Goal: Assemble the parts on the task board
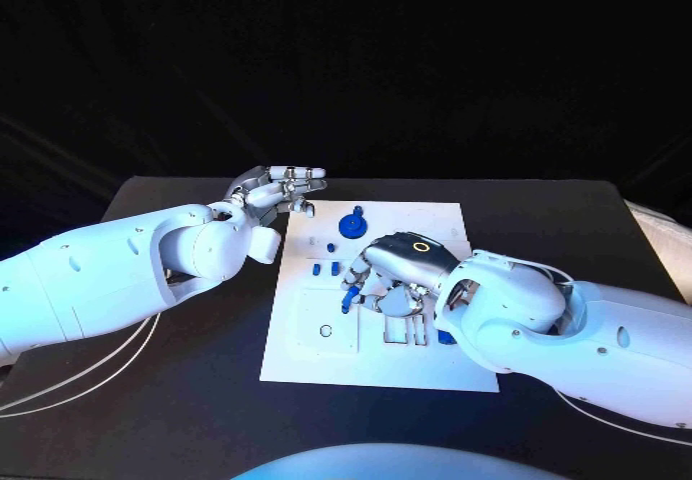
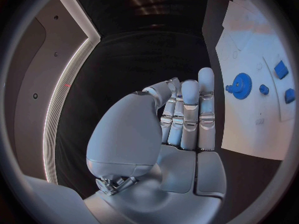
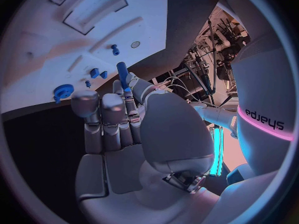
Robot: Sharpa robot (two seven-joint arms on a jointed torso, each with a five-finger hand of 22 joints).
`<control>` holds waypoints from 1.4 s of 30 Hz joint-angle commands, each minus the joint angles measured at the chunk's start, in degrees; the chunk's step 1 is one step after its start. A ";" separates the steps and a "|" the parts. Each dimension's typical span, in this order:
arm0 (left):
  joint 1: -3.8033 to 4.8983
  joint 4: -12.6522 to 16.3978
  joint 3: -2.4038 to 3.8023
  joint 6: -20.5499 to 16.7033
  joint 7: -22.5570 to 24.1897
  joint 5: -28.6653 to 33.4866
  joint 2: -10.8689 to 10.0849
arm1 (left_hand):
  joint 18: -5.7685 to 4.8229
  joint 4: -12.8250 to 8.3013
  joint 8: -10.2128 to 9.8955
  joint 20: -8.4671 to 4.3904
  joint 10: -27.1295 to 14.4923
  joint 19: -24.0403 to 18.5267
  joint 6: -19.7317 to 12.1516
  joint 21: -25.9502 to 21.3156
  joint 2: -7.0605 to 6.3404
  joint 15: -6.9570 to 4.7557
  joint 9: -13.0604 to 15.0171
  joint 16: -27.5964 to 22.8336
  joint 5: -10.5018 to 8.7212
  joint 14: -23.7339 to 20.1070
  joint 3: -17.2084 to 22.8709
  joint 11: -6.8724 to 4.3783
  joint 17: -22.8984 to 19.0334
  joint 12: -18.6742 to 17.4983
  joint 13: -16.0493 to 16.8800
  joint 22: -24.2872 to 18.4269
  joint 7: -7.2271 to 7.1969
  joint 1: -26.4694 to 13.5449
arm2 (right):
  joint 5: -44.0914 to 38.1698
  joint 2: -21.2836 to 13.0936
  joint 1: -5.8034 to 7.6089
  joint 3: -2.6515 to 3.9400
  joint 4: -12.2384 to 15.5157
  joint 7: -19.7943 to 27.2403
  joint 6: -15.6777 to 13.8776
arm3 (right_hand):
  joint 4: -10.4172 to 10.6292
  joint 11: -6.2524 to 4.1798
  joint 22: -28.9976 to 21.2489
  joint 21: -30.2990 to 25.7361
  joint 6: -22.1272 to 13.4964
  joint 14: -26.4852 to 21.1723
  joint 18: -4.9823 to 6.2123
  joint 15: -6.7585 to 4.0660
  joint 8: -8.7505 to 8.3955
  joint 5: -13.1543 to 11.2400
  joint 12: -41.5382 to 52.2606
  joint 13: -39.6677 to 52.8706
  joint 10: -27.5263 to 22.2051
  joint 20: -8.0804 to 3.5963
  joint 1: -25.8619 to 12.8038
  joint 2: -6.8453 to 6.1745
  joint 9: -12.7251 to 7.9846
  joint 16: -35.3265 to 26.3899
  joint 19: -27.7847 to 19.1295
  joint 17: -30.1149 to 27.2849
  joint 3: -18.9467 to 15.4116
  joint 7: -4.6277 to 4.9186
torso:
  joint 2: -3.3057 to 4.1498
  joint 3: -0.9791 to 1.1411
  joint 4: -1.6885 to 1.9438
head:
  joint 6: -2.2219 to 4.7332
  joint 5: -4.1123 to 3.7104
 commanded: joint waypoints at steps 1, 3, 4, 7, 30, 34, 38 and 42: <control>-0.01 0.08 0.03 1.25 0.26 -0.27 0.26 | 0.67 -0.37 0.40 -0.14 -0.29 -0.42 -0.42 0.00 0.44 -0.03 -0.06 -0.17 0.20 -0.39 -0.01 0.07 -0.08 0.27 -0.07 0.06 0.14 -0.06 | 0.25 1.33 -1.07 -0.05 -0.76 2.25 0.55 | -0.01 0.19 -0.05 0.22 0.16 0.99 -0.84 -0.26 0.11 0.34 -0.21 0.04 0.40 -0.14 0.25 0.20 0.10 0.19 0.34 0.05 0.39 0.44 | 0.07 -0.02 0.03 | -0.28 0.49; -0.02 0.04 0.03 1.26 0.25 -0.27 0.35 | 0.67 -0.37 0.40 -0.14 -0.29 -0.42 -0.42 0.00 0.44 -0.03 -0.06 -0.17 0.20 -0.39 -0.01 0.07 -0.08 0.27 -0.07 0.06 0.14 -0.06 | 0.17 2.16 -1.57 -0.07 -1.38 2.55 0.80 | -0.05 0.22 -0.09 0.21 0.12 0.98 -0.83 -0.25 0.08 0.41 -0.29 0.04 0.38 -0.15 0.26 0.18 0.10 0.21 0.32 0.06 0.47 0.48 | 0.07 0.02 0.02 | -0.41 0.64; -0.02 0.02 0.03 1.28 0.24 -0.27 0.40 | 0.67 -0.37 0.40 -0.14 -0.29 -0.42 -0.42 0.00 0.44 -0.03 -0.06 -0.17 0.20 -0.39 -0.01 0.07 -0.08 0.27 -0.07 0.06 0.14 -0.06 | 0.14 2.54 -1.76 -0.08 -1.73 2.68 0.93 | -0.05 0.22 -0.09 0.21 0.12 0.98 -0.83 -0.25 0.08 0.41 -0.29 0.04 0.38 -0.15 0.26 0.18 0.10 0.21 0.32 0.06 0.47 0.48 | 0.04 0.03 -0.02 | -0.56 0.71; -0.03 -0.03 0.03 1.32 0.23 -0.27 0.52 | 0.67 -0.37 0.40 -0.14 -0.29 -0.42 -0.42 0.00 0.44 -0.03 -0.06 -0.17 0.20 -0.39 -0.01 0.07 -0.08 0.27 -0.07 0.06 0.14 -0.06 | 0.09 3.48 -2.25 -0.13 -2.77 3.00 1.27 | -0.05 0.22 -0.09 0.21 0.12 0.98 -0.83 -0.25 0.08 0.41 -0.29 0.04 0.38 -0.15 0.26 0.18 0.10 0.21 0.32 0.06 0.47 0.48 | 0.04 -0.03 -0.06 | -0.71 0.78; -0.24 -0.22 0.03 1.48 0.11 -0.27 0.75 | 0.67 -0.42 0.44 -0.11 -0.38 -0.51 -0.48 0.01 0.50 0.01 -0.06 -0.23 0.20 -0.48 0.01 0.10 -0.22 0.39 -0.08 0.11 0.17 -0.19 | -1.13 6.46 -4.01 -0.47 -6.92 2.84 3.73 | -0.05 0.33 -0.12 0.24 0.00 0.99 -0.84 -0.18 0.00 0.51 -0.51 0.03 0.35 -0.14 0.09 0.14 0.12 0.37 0.29 0.19 0.62 0.60 | 0.04 0.10 -0.08 | -1.74 1.33; -0.25 -0.22 0.03 1.50 0.08 -0.27 0.75 | 0.67 -0.42 0.44 -0.11 -0.38 -0.51 -0.48 0.01 0.50 0.01 -0.06 -0.23 0.20 -0.48 0.01 0.10 -0.22 0.39 -0.08 0.11 0.17 -0.19 | -1.54 6.64 -4.02 -0.47 -7.09 2.68 3.97 | 0.01 0.36 -0.16 0.23 -0.01 0.98 -0.84 -0.15 -0.01 0.52 -0.57 0.04 0.39 -0.13 -0.06 0.11 0.13 0.36 0.27 0.15 0.62 0.61 | -0.02 0.07 -0.08 | -1.72 1.25; -0.25 -0.20 0.03 1.52 0.07 -0.27 0.77 | 0.67 -0.42 0.44 -0.11 -0.38 -0.51 -0.48 0.01 0.50 0.01 -0.06 -0.23 0.20 -0.48 0.01 0.10 -0.22 0.39 -0.08 0.11 0.17 -0.19 | -2.30 7.17 -4.07 -0.49 -7.51 2.07 4.33 | 0.03 0.36 -0.18 0.23 -0.02 0.97 -0.83 -0.15 -0.01 0.53 -0.58 0.05 0.40 -0.12 -0.10 0.11 0.13 0.34 0.26 0.12 0.62 0.61 | -0.01 0.07 -0.06 | -1.81 1.21; -0.25 -0.19 0.03 1.54 0.03 -0.27 0.82 | 0.67 -0.42 0.44 -0.11 -0.38 -0.51 -0.48 0.01 0.50 0.01 -0.06 -0.23 0.20 -0.48 0.01 0.10 -0.22 0.39 -0.08 0.11 0.17 -0.19 | -2.72 7.70 -4.22 -0.54 -7.98 1.67 4.80 | 0.04 0.36 -0.30 0.17 -0.01 0.95 -0.81 -0.14 -0.01 0.53 -0.60 0.05 0.41 -0.12 -0.13 0.10 0.14 0.22 0.20 -0.04 0.63 0.61 | 0.00 0.06 0.02 | -1.95 1.29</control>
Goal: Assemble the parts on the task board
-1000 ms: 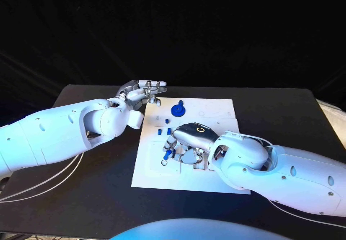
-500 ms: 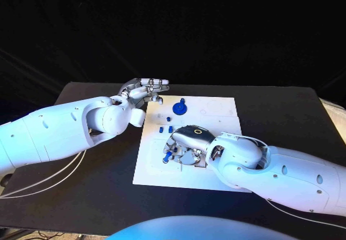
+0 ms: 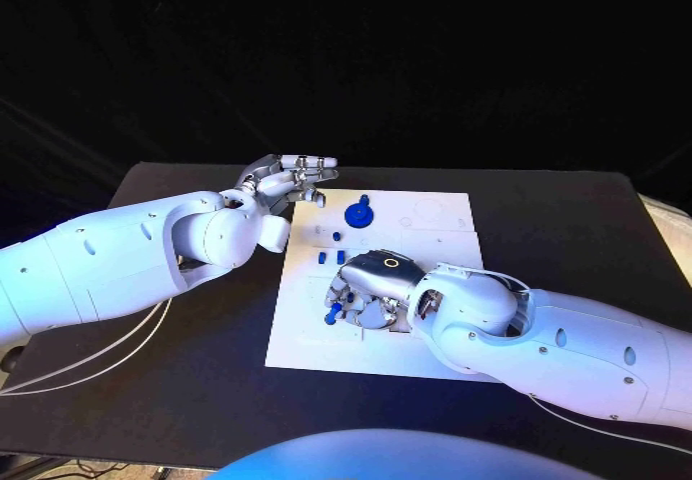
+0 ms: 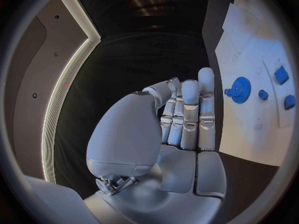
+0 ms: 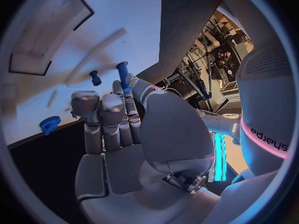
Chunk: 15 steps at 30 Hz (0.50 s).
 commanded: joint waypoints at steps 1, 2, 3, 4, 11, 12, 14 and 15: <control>0.00 0.07 0.03 1.14 0.19 -0.26 0.12 | 0.66 -0.42 0.21 0.09 -0.39 -0.31 -0.28 0.01 0.50 0.01 -0.07 -0.23 0.21 -0.48 0.01 0.10 -0.06 0.40 -0.08 0.06 -0.03 -0.19 | -1.62 0.41 -0.17 -0.06 -0.31 -0.79 1.71 | 0.11 -0.05 -0.09 0.17 0.30 0.95 -0.81 -0.14 0.16 0.34 -0.22 0.03 0.41 -0.12 -0.24 0.13 0.10 0.26 0.21 -0.12 0.22 0.10 | -0.01 -0.01 0.03 | -0.13 0.04; 0.00 0.06 0.03 1.14 0.19 -0.26 0.12 | 0.66 -0.42 0.21 0.09 -0.39 -0.31 -0.28 0.01 0.50 0.01 -0.07 -0.23 0.21 -0.48 0.01 0.10 -0.06 0.40 -0.08 0.06 -0.03 -0.19 | -1.64 0.47 -0.20 -0.08 -0.34 -0.79 1.78 | 0.11 -0.05 -0.09 0.17 0.30 0.95 -0.81 -0.14 0.16 0.34 -0.22 0.03 0.41 -0.12 -0.24 0.13 0.10 0.26 0.21 -0.12 0.22 0.10 | -0.01 -0.01 0.03 | -0.13 0.04; 0.00 0.06 0.03 1.14 0.19 -0.26 0.12 | 0.66 -0.42 0.21 0.09 -0.39 -0.31 -0.28 0.01 0.50 0.01 -0.07 -0.23 0.21 -0.48 0.01 0.10 -0.06 0.40 -0.08 0.06 -0.03 -0.19 | -1.66 0.58 -0.25 -0.12 -0.38 -0.77 1.93 | 0.11 -0.06 -0.09 0.17 0.31 0.95 -0.81 -0.14 0.16 0.34 -0.23 0.04 0.42 -0.12 -0.24 0.13 0.10 0.30 0.21 -0.08 0.23 0.10 | -0.03 -0.02 0.00 | -0.15 0.03; 0.00 0.06 0.03 1.14 0.18 -0.26 0.12 | 0.66 -0.42 0.21 0.09 -0.39 -0.31 -0.28 0.01 0.50 0.01 -0.07 -0.23 0.21 -0.48 0.01 0.10 -0.06 0.40 -0.08 0.06 -0.03 -0.19 | -1.68 0.66 -0.29 -0.15 -0.39 -0.75 2.04 | 0.11 -0.06 -0.09 0.17 0.31 0.95 -0.81 -0.14 0.16 0.34 -0.23 0.04 0.42 -0.12 -0.24 0.13 0.10 0.30 0.21 -0.08 0.23 0.10 | -0.04 -0.04 -0.02 | -0.16 0.04; 0.00 0.11 0.03 1.17 0.10 -0.26 0.06 | 0.66 -0.42 0.21 0.09 -0.39 -0.31 -0.28 0.01 0.50 0.01 -0.07 -0.23 0.21 -0.48 0.01 0.10 -0.06 0.40 -0.08 0.06 -0.03 -0.19 | -2.20 0.82 -0.44 -0.26 -0.38 -1.07 2.48 | 0.10 -0.07 -0.11 0.16 0.31 0.95 -0.81 -0.14 0.16 0.35 -0.24 0.04 0.43 -0.12 -0.24 0.13 0.11 0.29 0.20 -0.08 0.25 0.09 | -0.03 -0.05 -0.01 | -0.27 0.10; 0.00 0.12 0.03 1.17 0.09 -0.26 0.04 | 0.66 -0.42 0.21 0.09 -0.39 -0.31 -0.28 0.01 0.50 0.01 -0.07 -0.23 0.21 -0.48 0.01 0.10 -0.06 0.40 -0.08 0.06 -0.03 -0.19 | -2.56 0.86 -0.46 -0.28 -0.38 -1.28 2.59 | 0.06 -0.07 -0.06 0.19 0.31 0.93 -0.81 -0.14 0.16 0.34 -0.28 0.04 0.44 -0.11 -0.25 0.07 0.12 0.25 0.21 -0.15 0.26 0.08 | -0.04 -0.07 0.00 | -0.28 0.11; 0.00 0.14 0.03 1.16 0.09 -0.26 0.02 | 0.66 -0.42 0.21 0.09 -0.39 -0.31 -0.28 0.01 0.50 0.01 -0.07 -0.23 0.21 -0.48 0.01 0.10 -0.06 0.40 -0.08 0.06 -0.03 -0.19 | -2.87 0.96 -0.47 -0.30 -0.39 -1.52 2.80 | 0.02 -0.04 -0.20 0.13 0.18 0.88 -0.79 -0.11 0.08 0.27 -0.47 0.03 0.35 -0.09 -0.43 -0.18 0.11 0.19 0.12 -0.25 0.24 0.13 | -0.03 -0.05 0.01 | -0.29 0.11; 0.00 0.14 0.03 1.16 0.08 -0.26 0.01 | 0.66 -0.42 0.21 0.09 -0.39 -0.31 -0.28 0.01 0.50 0.01 -0.07 -0.23 0.21 -0.48 0.01 0.10 -0.06 0.40 -0.08 0.06 -0.03 -0.19 | -2.99 1.02 -0.48 -0.32 -0.40 -1.61 2.91 | 0.06 0.11 -0.44 0.01 -0.19 0.80 -0.75 -0.01 -0.14 0.25 -0.80 -0.04 -0.02 -0.05 -0.69 -0.44 0.04 0.05 -0.03 -0.44 0.22 0.27 | -0.02 -0.04 0.00 | -0.28 0.12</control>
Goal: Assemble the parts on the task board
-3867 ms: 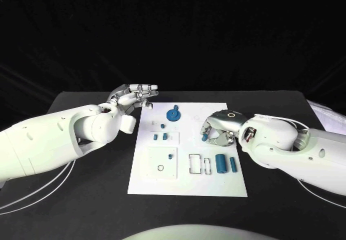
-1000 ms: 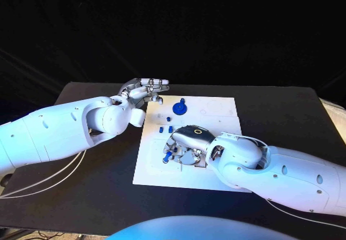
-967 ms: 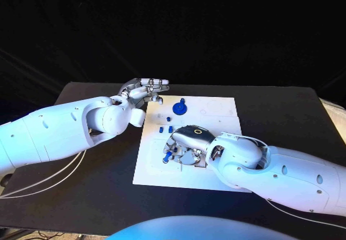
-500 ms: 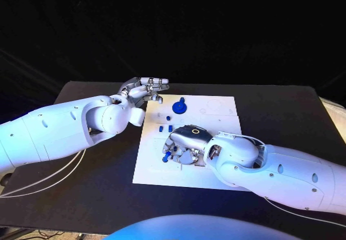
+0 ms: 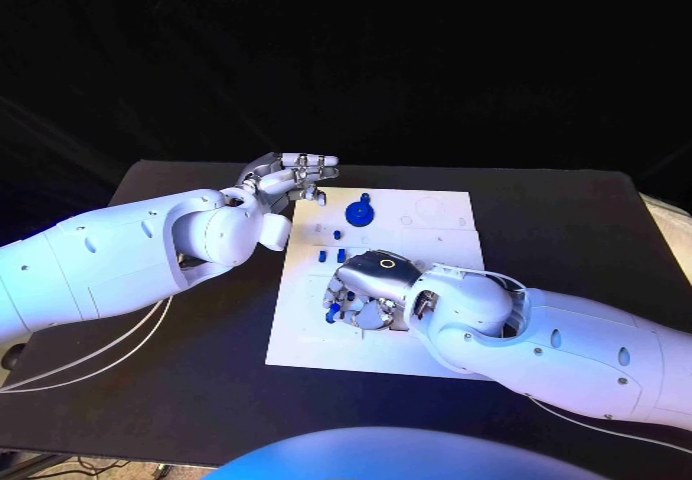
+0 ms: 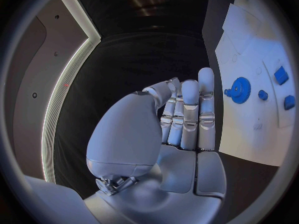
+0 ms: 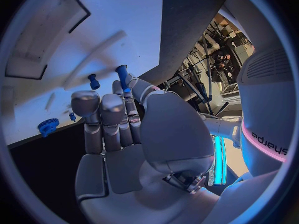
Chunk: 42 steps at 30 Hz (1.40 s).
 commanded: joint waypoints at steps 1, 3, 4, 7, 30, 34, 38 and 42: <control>0.00 0.11 0.03 1.10 0.19 -0.26 0.03 | 0.67 -0.42 0.22 0.09 -0.39 -0.31 -0.28 0.01 0.50 0.01 -0.07 -0.23 0.21 -0.48 0.01 0.10 -0.06 0.40 -0.08 0.07 -0.03 -0.19 | -1.71 0.24 -0.28 -0.26 -0.11 -1.14 2.15 | 0.17 0.37 -0.69 -0.22 -0.81 0.66 -0.72 0.20 -0.46 0.26 -0.95 -0.11 -0.71 0.07 -1.03 -0.76 -0.19 -0.24 -0.27 -0.58 0.18 0.51 | 0.00 0.00 0.00 | -0.01 0.03; 0.00 0.11 0.03 1.09 0.19 -0.26 0.02 | 0.67 -0.42 0.22 0.09 -0.39 -0.31 -0.28 0.01 0.50 0.01 -0.07 -0.23 0.21 -0.48 0.01 0.10 -0.06 0.40 -0.08 0.07 -0.03 -0.19 | -1.81 0.38 -0.28 -0.32 -0.14 -1.17 2.28 | 0.47 1.21 -1.69 -0.78 -2.89 0.35 -0.62 0.88 -1.64 1.11 -2.31 -0.22 -2.88 0.51 -2.16 -2.05 -0.68 -0.83 -0.87 -1.32 -0.22 1.45 | -0.02 -0.01 0.03 | 0.01 0.03; 0.00 0.11 0.03 1.09 0.19 -0.26 0.02 | 0.67 -0.42 0.22 0.09 -0.39 -0.31 -0.28 0.01 0.50 0.01 -0.07 -0.23 0.21 -0.48 0.01 0.10 -0.06 0.40 -0.08 0.07 -0.03 -0.19 | -1.82 0.41 -0.28 -0.33 -0.16 -1.16 2.28 | 0.55 1.42 -2.29 -1.13 -3.56 0.24 -0.53 1.09 -1.85 1.29 -2.67 -0.23 -3.59 0.67 -2.49 -2.50 -0.85 -1.10 -1.18 -1.66 -0.47 1.65 | -0.02 -0.01 0.03 | 0.01 0.03; 0.00 0.10 0.03 1.08 0.17 -0.26 0.02 | 0.67 -0.42 0.22 0.09 -0.39 -0.31 -0.28 0.01 0.50 0.01 -0.07 -0.23 0.21 -0.48 0.01 0.10 -0.06 0.40 -0.08 0.07 -0.03 -0.19 | -1.85 0.52 -0.28 -0.40 -0.19 -1.09 1.73 | 0.79 2.26 -6.87 -3.89 -9.63 -0.93 0.29 1.75 -2.07 1.87 -4.36 -0.20 -8.23 1.43 -4.02 -4.89 -2.26 -3.95 -3.55 -5.05 -2.86 2.10 | -0.02 0.01 0.03 | 0.03 0.04; -0.02 -0.13 -0.06 0.94 0.05 -0.26 -0.26 | 0.67 -0.42 0.22 0.09 -0.39 -0.31 -0.28 0.01 0.50 0.01 -0.07 -0.23 0.21 -0.48 0.01 0.10 -0.06 0.40 -0.08 0.07 -0.03 -0.19 | 10.66 -15.27 2.43 0.32 9.53 -0.34 -13.16 | 1.72 1.75 -5.98 -3.78 -9.03 -0.48 0.10 1.38 -0.89 5.08 3.14 0.58 -6.07 1.71 -2.48 -2.35 -1.82 -4.50 -2.02 -6.94 -10.65 2.14 | -0.40 0.21 -0.79 | 1.74 -1.11; -0.03 0.08 -0.18 0.79 0.02 -0.26 -0.49 | 0.67 -0.42 0.22 0.09 -0.39 -0.31 -0.28 0.01 0.50 0.01 -0.07 -0.23 0.21 -0.48 0.01 0.10 -0.06 0.40 -0.08 0.07 -0.03 -0.19 | 16.96 -22.64 4.98 0.44 12.73 -7.47 -10.77 | 3.83 0.60 1.15 0.69 -9.20 1.34 -1.02 0.54 -1.41 5.92 7.01 2.56 1.87 0.78 -5.20 -3.41 -2.07 1.09 1.49 -0.79 -12.41 1.85 | -0.67 0.24 -1.41 | 2.65 -2.16; -0.03 0.44 -0.23 0.72 0.06 -0.26 -0.61 | 0.67 -0.42 0.22 0.09 -0.39 -0.31 -0.28 0.01 0.50 0.01 -0.07 -0.23 0.21 -0.48 0.01 0.10 -0.06 0.40 -0.08 0.07 -0.03 -0.19 | 18.64 -27.93 5.97 0.18 14.30 -13.00 -9.77 | 6.81 -1.66 10.73 6.58 -6.90 2.73 -2.62 -1.40 0.27 9.41 14.29 8.75 8.10 -1.11 -7.96 -4.31 -1.55 7.98 5.56 6.93 -16.35 -0.26 | -0.90 0.20 -1.84 | 3.04 -2.89; -0.05 0.62 -0.26 0.72 0.08 -0.26 -0.67 | 0.67 -0.42 0.22 0.09 -0.39 -0.31 -0.28 0.01 0.50 0.01 -0.07 -0.23 0.21 -0.48 0.01 0.10 -0.06 0.40 -0.08 0.07 -0.03 -0.19 | 19.26 -31.28 6.30 -0.42 15.18 -16.43 -8.67 | 10.08 -2.12 14.11 8.90 -6.54 2.54 -3.16 -1.67 1.49 11.36 22.92 19.14 5.63 -1.51 -8.21 -3.54 -1.33 11.45 6.01 10.60 -20.52 -0.68 | -1.07 0.38 -2.18 | 2.94 -3.05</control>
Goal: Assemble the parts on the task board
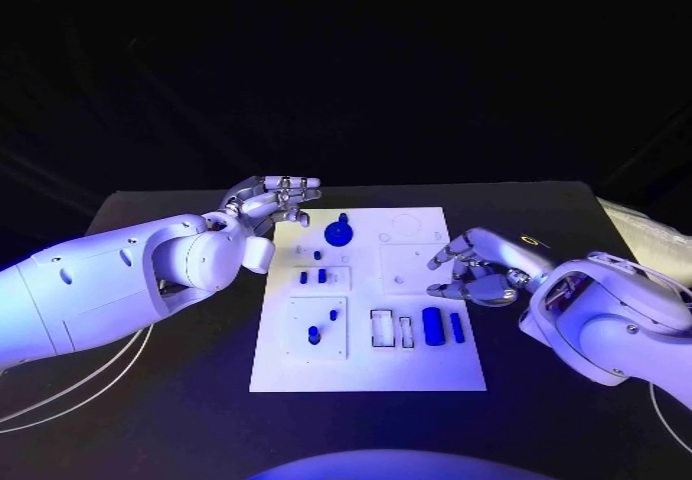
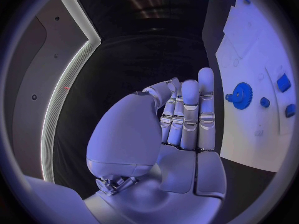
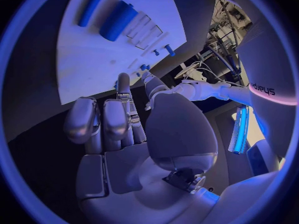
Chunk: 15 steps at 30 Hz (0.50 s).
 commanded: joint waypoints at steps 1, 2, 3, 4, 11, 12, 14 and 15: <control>-0.03 0.23 0.00 0.73 0.31 -0.25 -0.01 | 0.67 -0.42 0.22 0.09 -0.39 -0.31 -0.28 0.01 0.50 0.01 -0.08 -0.23 0.21 -0.48 0.01 0.10 -0.08 0.19 -0.08 0.08 -0.03 -0.19 | 3.74 -1.52 0.13 -0.41 0.75 -7.79 1.94 | 1.28 0.07 1.21 0.90 0.19 2.31 -0.91 0.00 0.58 0.47 4.54 5.77 -2.50 0.03 0.23 0.08 0.12 1.40 0.22 1.47 -2.27 -0.20 | -0.27 0.16 -0.58 | -0.03 -0.34; -0.05 0.24 -0.01 0.74 0.31 -0.25 -0.01 | 0.67 -0.42 0.22 0.09 -0.39 -0.31 -0.28 0.01 0.50 0.01 -0.08 -0.23 0.21 -0.48 0.01 0.10 -0.08 0.19 -0.08 0.08 -0.03 -0.19 | 3.81 -2.08 0.14 -0.65 0.81 -8.44 2.32 | 2.05 0.14 1.96 1.35 0.19 2.39 -1.03 -0.20 0.86 0.58 8.14 10.09 -2.51 0.10 0.30 0.62 0.18 2.33 0.34 2.61 -3.04 -0.04 | -0.32 0.17 -0.63 | -0.06 -0.44; -0.06 0.25 -0.01 0.75 0.31 -0.25 -0.01 | 0.67 -0.42 0.22 0.09 -0.39 -0.31 -0.28 0.01 0.50 0.01 -0.08 -0.23 0.21 -0.48 0.01 0.10 -0.08 0.19 -0.08 0.08 -0.03 -0.19 | 3.83 -2.42 0.11 -0.83 0.80 -8.89 2.60 | 2.53 0.10 2.42 1.63 0.15 2.47 -1.14 -0.31 1.04 0.76 11.08 13.60 -2.30 0.21 0.44 0.91 0.21 3.03 0.41 3.49 -3.59 0.00 | -0.36 0.16 -0.67 | -0.06 -0.50; -0.07 0.27 -0.02 0.75 0.31 -0.25 -0.02 | 0.67 -0.42 0.22 0.09 -0.39 -0.31 -0.28 0.01 0.50 0.01 -0.08 -0.23 0.21 -0.48 0.01 0.10 -0.08 0.19 -0.08 0.08 -0.03 -0.19 | 3.82 -2.60 0.07 -0.97 0.78 -9.20 2.81 | 2.78 0.09 2.60 1.76 0.11 2.50 -1.09 -0.15 1.14 0.89 12.90 15.73 -2.08 0.12 0.51 0.95 0.22 3.39 0.42 3.93 -4.00 -0.07 | -0.38 0.16 -0.71 | -0.06 -0.51; -0.17 0.28 -0.04 0.78 0.30 -0.25 -0.06 | 0.67 -0.56 0.30 0.13 -0.55 -0.44 -0.38 0.04 0.52 0.04 -0.07 -0.32 0.21 -0.61 0.04 0.13 -0.31 0.38 -0.09 0.17 0.00 -0.34 | 3.30 -2.07 -1.20 -1.57 0.38 -11.21 4.61 | 5.95 0.21 3.83 2.70 -0.26 2.69 -1.24 -0.14 2.44 2.48 27.03 32.93 -0.69 0.30 1.48 2.21 0.46 6.27 0.28 7.60 -8.23 -0.19 | -0.40 0.19 -0.72 | -0.25 -0.41; -0.18 0.29 -0.04 0.80 0.29 -0.25 -0.07 | 0.67 -0.56 0.30 0.13 -0.55 -0.44 -0.38 0.04 0.52 0.04 -0.07 -0.32 0.21 -0.61 0.04 0.13 -0.31 0.38 -0.09 0.17 0.00 -0.34 | 3.17 -1.69 -1.42 -1.61 0.22 -11.39 4.78 | 6.28 0.21 3.95 2.77 -0.30 2.70 -1.23 -0.07 2.57 2.68 28.16 34.30 -0.46 0.28 1.57 2.36 0.49 6.47 0.28 7.87 -8.63 -0.21 | -0.41 0.15 -0.71 | -0.28 -0.42; -0.20 0.28 -0.04 0.81 0.30 -0.25 -0.08 | 0.67 -0.56 0.30 0.13 -0.55 -0.44 -0.38 0.04 0.52 0.04 -0.07 -0.32 0.21 -0.61 0.04 0.13 -0.31 0.38 -0.09 0.17 0.00 -0.34 | 2.62 -1.02 -1.83 -1.66 -0.03 -11.58 4.94 | 6.76 0.23 4.34 2.99 -0.35 2.77 -1.30 -0.10 2.75 3.02 29.64 36.11 -0.11 0.31 1.67 2.62 0.53 6.92 0.39 8.47 -9.16 -0.20 | -0.42 0.12 -0.74 | -0.40 -0.31; -0.21 0.27 -0.04 0.82 0.30 -0.25 -0.09 | 0.67 -0.56 0.30 0.13 -0.55 -0.44 -0.38 0.04 0.52 0.04 -0.07 -0.32 0.21 -0.61 0.04 0.13 -0.31 0.38 -0.09 0.17 0.00 -0.34 | 2.27 -0.69 -2.07 -1.67 -0.13 -11.67 4.97 | 7.02 0.22 4.64 3.16 -0.34 2.81 -1.35 -0.10 2.91 3.15 30.59 37.27 0.13 0.32 1.83 2.74 0.57 7.18 0.48 8.81 -9.54 -0.22 | -0.41 0.11 -0.73 | -0.41 -0.24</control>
